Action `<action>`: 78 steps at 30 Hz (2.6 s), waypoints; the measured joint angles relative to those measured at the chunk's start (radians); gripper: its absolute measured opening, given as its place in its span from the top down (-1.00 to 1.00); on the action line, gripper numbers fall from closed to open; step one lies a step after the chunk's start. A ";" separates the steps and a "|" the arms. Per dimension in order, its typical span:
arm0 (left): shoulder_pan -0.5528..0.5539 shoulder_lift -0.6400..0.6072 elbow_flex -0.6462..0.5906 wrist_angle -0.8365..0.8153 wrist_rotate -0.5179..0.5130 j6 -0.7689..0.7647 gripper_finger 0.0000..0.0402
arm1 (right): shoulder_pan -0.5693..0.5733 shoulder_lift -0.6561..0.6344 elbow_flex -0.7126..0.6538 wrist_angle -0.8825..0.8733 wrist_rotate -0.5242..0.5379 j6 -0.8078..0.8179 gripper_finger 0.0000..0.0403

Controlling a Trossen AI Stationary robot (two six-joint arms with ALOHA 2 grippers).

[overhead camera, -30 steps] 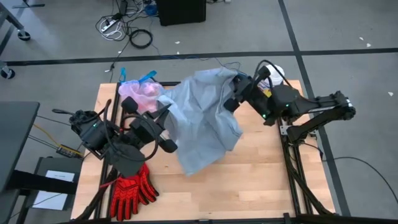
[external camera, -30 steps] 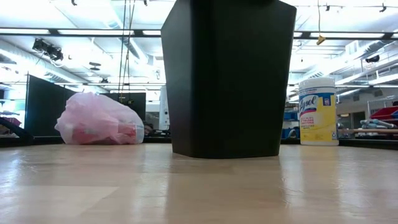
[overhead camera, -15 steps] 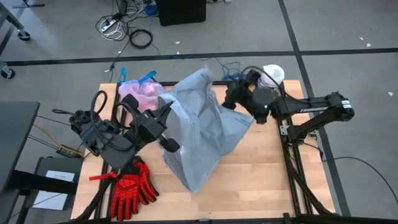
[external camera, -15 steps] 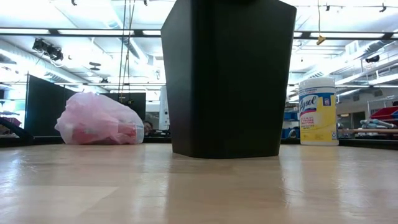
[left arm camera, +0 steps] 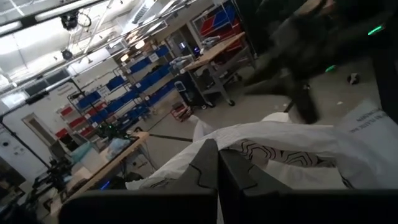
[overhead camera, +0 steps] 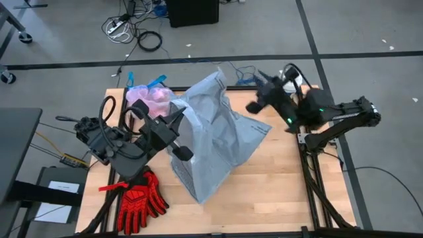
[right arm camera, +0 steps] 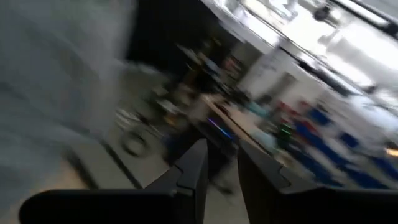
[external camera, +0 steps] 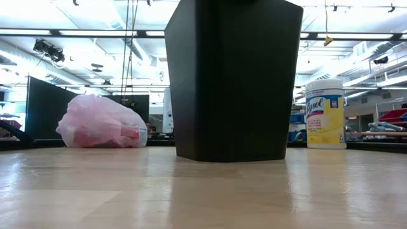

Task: Place trash/remove bag and relplace
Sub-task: Put the gray trash bag into the trash bin

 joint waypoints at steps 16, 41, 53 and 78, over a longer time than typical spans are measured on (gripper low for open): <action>0.077 0.000 -0.001 -0.022 0.052 -0.202 1.00 | 0.055 0.061 0.012 -0.626 -0.338 0.863 0.99; 0.067 0.075 -0.001 -0.221 0.208 -0.568 0.99 | -0.049 0.329 0.011 -0.865 -0.883 1.216 1.00; 0.067 0.077 -0.001 -0.220 0.196 -0.568 0.99 | 0.030 0.092 0.012 -0.857 -0.726 1.202 1.00; 0.067 0.128 -0.001 -0.203 0.642 -0.560 0.99 | -0.322 0.136 0.012 -0.455 -1.068 0.788 1.00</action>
